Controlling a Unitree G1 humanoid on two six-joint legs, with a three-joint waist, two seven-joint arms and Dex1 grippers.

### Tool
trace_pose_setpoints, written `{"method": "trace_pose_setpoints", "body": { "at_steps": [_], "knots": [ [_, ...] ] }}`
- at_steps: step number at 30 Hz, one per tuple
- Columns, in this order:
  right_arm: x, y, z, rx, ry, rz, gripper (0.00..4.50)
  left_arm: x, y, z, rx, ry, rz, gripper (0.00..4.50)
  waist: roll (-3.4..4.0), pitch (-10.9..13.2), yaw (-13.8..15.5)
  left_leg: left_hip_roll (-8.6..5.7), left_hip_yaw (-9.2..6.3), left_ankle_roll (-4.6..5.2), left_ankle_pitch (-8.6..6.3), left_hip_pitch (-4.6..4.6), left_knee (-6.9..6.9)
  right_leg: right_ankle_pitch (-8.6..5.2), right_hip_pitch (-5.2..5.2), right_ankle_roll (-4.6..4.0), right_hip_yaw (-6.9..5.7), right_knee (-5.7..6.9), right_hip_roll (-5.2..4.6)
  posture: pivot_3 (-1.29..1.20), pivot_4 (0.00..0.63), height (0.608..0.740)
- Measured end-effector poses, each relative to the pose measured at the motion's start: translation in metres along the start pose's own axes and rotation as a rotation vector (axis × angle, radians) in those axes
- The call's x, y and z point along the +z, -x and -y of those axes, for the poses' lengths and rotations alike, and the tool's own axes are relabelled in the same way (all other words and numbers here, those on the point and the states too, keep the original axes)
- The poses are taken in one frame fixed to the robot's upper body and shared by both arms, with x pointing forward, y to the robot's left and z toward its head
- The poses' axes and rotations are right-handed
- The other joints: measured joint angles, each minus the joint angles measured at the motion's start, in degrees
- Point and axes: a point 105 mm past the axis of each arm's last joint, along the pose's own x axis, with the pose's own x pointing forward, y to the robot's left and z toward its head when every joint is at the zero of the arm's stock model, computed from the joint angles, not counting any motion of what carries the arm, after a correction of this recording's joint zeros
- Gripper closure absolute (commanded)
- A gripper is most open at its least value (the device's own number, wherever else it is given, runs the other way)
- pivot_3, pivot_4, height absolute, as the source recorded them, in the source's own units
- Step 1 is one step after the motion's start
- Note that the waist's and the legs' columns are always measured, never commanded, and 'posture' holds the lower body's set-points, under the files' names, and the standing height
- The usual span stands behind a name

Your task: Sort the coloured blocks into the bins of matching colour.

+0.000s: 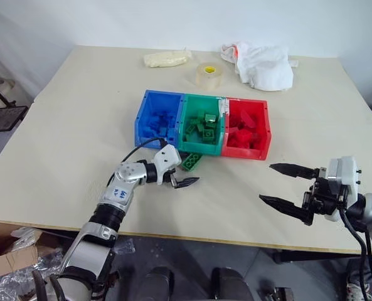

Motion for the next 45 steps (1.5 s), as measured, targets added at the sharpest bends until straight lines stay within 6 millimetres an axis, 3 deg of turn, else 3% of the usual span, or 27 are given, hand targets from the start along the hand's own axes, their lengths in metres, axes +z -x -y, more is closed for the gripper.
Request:
{"method": "trace_pose_setpoints", "body": {
  "at_steps": [3, 11, 17, 23, 26, 30, 31, 34, 38, 42, 45],
  "knots": [
    [0.000, 0.000, 0.000, -0.005, -0.001, -0.001, 0.00, 0.000, -0.004, 0.001, -0.012, 0.001, 0.006, 0.59, 0.00, 0.0, 0.0, 0.00, 0.00, 0.00, 0.00, 0.00, 0.00, 0.00, 0.00, 0.00, 0.00, 0.00, 0.00, 0.00, 0.150, 0.740],
    [0.000, 0.000, 0.002, -0.021, 0.002, -0.003, 0.00, 0.001, -0.006, 0.001, -0.019, 0.017, 0.017, 3.02, 0.00, 0.0, 0.0, 0.00, 0.00, 0.00, 0.00, 0.00, 0.00, 0.00, 0.00, 0.00, 0.00, 0.01, 0.00, 0.00, 0.150, 0.740],
    [0.000, 0.000, 0.004, -0.033, 0.006, -0.007, 0.00, 0.011, -0.004, 0.011, -0.090, -0.021, 0.032, 3.01, 0.00, 0.0, -0.1, 0.04, -0.01, 0.00, 0.00, -0.01, 0.00, 0.00, -0.01, 0.00, 0.00, 0.01, 0.01, 0.00, 0.150, 0.740],
    [-0.001, 0.008, 0.007, -0.085, 0.003, -0.013, 0.00, 0.057, -0.005, 0.013, -0.107, -0.071, 0.124, 3.01, 0.00, 0.0, 0.0, 0.10, -0.04, 0.01, 0.01, -0.01, 0.00, 0.00, 0.00, 0.00, 0.03, 0.01, -0.02, 0.00, 0.150, 0.740],
    [0.003, 0.012, 0.011, -0.117, 0.020, -0.007, 0.00, 0.080, -0.007, -0.007, -0.044, -0.074, 0.141, 3.01, 0.00, 0.0, 0.0, 0.02, -0.02, 0.01, 0.01, -0.01, 0.01, 0.00, 0.00, 0.00, 0.03, 0.00, 0.03, 0.00, 0.150, 0.740],
    [0.006, 0.015, 0.015, -0.132, 0.038, 0.000, 0.00, 0.104, -0.009, -0.050, 0.090, -0.112, 0.144, 3.01, -0.01, 0.0, 0.0, -0.02, 0.00, 0.01, 0.01, -0.01, 0.00, 0.00, 0.00, 0.01, 0.00, -0.02, 0.04, 0.00, 0.150, 0.740],
    [0.007, 0.015, 0.016, -0.133, 0.040, 0.001, 0.00, 0.105, -0.010, -0.060, 0.127, -0.111, 0.134, 2.29, -0.01, 0.0, 0.0, -0.02, 0.01, 0.01, 0.01, -0.01, 0.00, 0.00, 0.00, 0.01, 0.00, -0.01, 0.03, 0.00, 0.150, 0.740],
    [0.010, 0.014, 0.018, -0.133, 0.055, 0.009, 0.00, 0.101, -0.015, -0.085, 0.226, -0.088, 0.096, 1.38, -0.03, 0.0, -0.1, -0.02, 0.02, 0.02, 0.01, -0.01, -0.03, 0.00, -0.01, 0.02, -0.02, 0.00, 0.04, 0.00, 0.150, 0.740],
    [0.011, 0.013, 0.021, -0.135, 0.063, 0.011, 0.00, 0.090, -0.017, -0.090, 0.238, -0.073, 0.065, 0.13, -0.04, 0.0, -0.1, -0.02, 0.02, 0.01, 0.01, -0.02, -0.07, 0.00, -0.05, 0.02, -0.04, 0.00, 0.04, 0.00, 0.150, 0.740],
    [0.010, 0.010, 0.023, -0.116, 0.059, 0.014, 0.00, 0.094, -0.015, -0.084, 0.173, -0.084, 0.086, 0.05, -0.04, 0.0, -0.2, -0.01, 0.02, 0.01, 0.01, -0.03, -0.06, 0.00, -0.05, 0.02, -0.03, 0.00, 0.04, 0.00, 0.150, 0.740],
    [0.011, 0.007, 0.028, -0.089, 0.063, 0.003, 0.00, 0.095, 0.006, -0.070, 0.077, -0.096, 0.127, 0.05, -0.02, 0.0, -0.9, 0.05, 0.04, 0.01, 0.01, -0.01, -0.11, 0.00, -0.08, 0.01, 0.01, 0.03, 0.04, 0.00, 0.150, 0.740]
  ]
}}
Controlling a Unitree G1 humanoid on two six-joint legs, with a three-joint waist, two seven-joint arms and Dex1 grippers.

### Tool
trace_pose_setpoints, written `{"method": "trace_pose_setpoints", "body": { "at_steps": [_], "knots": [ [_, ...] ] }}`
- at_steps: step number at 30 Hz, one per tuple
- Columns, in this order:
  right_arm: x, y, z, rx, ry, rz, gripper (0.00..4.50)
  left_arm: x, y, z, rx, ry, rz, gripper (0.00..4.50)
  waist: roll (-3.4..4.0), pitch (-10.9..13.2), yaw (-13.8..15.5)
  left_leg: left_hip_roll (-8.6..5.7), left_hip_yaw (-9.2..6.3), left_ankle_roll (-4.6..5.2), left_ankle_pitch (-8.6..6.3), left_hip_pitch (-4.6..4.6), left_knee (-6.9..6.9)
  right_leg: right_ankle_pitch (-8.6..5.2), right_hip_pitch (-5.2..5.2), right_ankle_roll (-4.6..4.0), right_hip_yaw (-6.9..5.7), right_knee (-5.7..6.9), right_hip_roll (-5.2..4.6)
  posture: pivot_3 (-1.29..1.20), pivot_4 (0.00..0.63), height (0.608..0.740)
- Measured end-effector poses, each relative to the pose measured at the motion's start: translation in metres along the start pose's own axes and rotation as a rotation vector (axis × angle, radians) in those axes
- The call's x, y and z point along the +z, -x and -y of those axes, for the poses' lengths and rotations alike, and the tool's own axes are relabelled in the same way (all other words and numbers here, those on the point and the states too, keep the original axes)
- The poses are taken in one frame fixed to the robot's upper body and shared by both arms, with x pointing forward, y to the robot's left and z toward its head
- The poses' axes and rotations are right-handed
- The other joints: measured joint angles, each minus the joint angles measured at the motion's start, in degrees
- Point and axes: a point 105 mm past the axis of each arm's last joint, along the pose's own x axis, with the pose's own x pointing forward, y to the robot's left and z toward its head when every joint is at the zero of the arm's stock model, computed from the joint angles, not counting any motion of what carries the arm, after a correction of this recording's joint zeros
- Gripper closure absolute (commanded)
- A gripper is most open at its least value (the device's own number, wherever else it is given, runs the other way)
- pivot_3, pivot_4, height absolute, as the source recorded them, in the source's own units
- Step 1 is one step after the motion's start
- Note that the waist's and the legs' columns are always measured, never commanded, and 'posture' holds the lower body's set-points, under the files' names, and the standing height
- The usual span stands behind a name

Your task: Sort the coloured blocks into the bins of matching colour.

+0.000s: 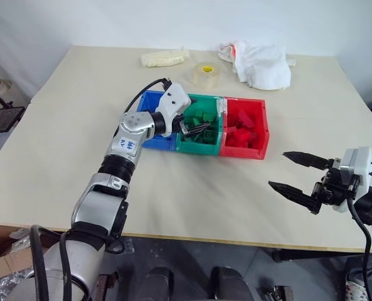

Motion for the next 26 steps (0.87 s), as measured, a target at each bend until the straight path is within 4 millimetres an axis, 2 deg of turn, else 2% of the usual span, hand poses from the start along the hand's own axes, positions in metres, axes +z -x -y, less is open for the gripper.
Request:
{"method": "trace_pose_setpoints", "body": {
  "at_steps": [4, 6, 12, 15, 20, 26],
  "knots": [
    [0.000, -0.003, 0.009, 0.052, 0.005, -0.023, 0.00, -0.020, 0.051, 0.021, -0.069, 0.092, -0.066, 0.05, 0.02, 0.0, -1.0, 0.30, -0.05, -0.01, 0.01, 0.01, -0.01, 0.00, -0.01, -0.01, 0.06, 0.01, 0.04, 0.00, 0.150, 0.740],
    [0.000, -0.008, 0.012, 0.089, 0.007, -0.030, 0.00, -0.025, 0.071, 0.029, -0.072, 0.136, -0.088, 0.05, 0.02, 0.0, -1.0, 0.32, -0.05, -0.01, 0.00, 0.00, 0.04, 0.00, -0.01, -0.01, 0.07, -0.01, 0.04, 0.00, 0.150, 0.740],
    [-0.006, -0.017, 0.026, 0.235, 0.037, -0.110, 0.00, -0.037, 0.158, 0.070, -0.115, 0.275, -0.182, 0.05, 0.06, 0.0, -0.8, 0.35, -0.11, -0.01, 0.00, 0.02, 0.01, -0.02, 0.02, -0.05, 0.12, -0.09, -0.04, 0.00, 0.150, 0.740],
    [-0.017, -0.016, 0.031, 0.286, 0.028, -0.167, 0.00, -0.045, 0.192, 0.070, -0.038, 0.327, -0.243, 0.05, 0.08, 0.0, -0.2, 0.30, -0.18, -0.01, 0.00, 0.01, 0.04, -0.03, 0.06, -0.08, 0.12, -0.13, -0.11, 0.00, 0.150, 0.740],
    [-0.023, -0.017, 0.041, 0.313, 0.036, -0.205, 0.00, -0.042, 0.217, 0.057, 0.064, 0.295, -0.237, 0.05, 0.10, 0.0, 0.0, 0.25, -0.15, 0.00, -0.01, 0.01, 0.00, -0.03, 0.03, -0.08, 0.07, -0.11, -0.14, 0.00, 0.150, 0.740],
    [-0.027, -0.015, 0.044, 0.312, 0.030, -0.215, 0.00, -0.043, 0.221, 0.042, 0.135, 0.245, -0.191, 0.05, 0.10, 0.0, -0.1, 0.27, -0.14, -0.02, -0.01, 0.00, 0.00, -0.03, 0.00, -0.08, 0.04, -0.07, -0.13, 0.00, 0.150, 0.740]
  ]
}}
